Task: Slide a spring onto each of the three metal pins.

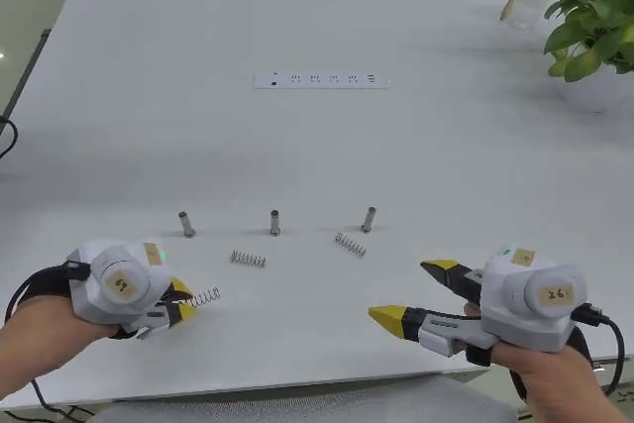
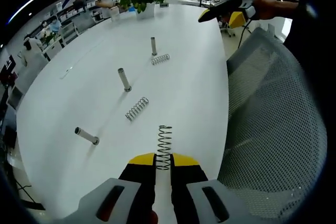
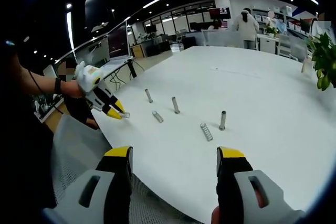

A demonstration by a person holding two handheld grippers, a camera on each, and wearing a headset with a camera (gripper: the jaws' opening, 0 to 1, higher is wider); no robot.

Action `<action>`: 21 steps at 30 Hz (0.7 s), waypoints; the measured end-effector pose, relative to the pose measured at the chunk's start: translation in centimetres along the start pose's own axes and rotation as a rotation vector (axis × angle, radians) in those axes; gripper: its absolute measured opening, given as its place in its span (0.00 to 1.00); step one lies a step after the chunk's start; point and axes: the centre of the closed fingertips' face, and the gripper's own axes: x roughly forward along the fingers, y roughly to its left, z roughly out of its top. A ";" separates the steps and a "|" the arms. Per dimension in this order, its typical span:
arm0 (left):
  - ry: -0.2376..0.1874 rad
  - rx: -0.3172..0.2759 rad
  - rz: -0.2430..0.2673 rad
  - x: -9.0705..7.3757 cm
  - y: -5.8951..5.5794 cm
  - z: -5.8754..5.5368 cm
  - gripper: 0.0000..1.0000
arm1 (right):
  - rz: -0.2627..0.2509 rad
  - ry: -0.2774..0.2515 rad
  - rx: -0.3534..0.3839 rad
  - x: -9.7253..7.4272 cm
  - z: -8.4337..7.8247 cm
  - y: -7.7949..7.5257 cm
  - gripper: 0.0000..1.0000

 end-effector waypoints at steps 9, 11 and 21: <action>-0.066 0.011 0.014 -0.5 -0.9 3.1 0.02 | 0.038 0.002 -0.017 0.5 0.7 0.7 0.63; -0.079 0.021 0.016 -0.5 -1.1 3.8 0.02 | 0.047 0.006 -0.026 0.6 0.9 1.0 0.63; -0.130 0.070 0.013 -1.0 -1.5 7.1 0.02 | 0.091 0.005 -0.061 1.4 1.9 2.1 0.62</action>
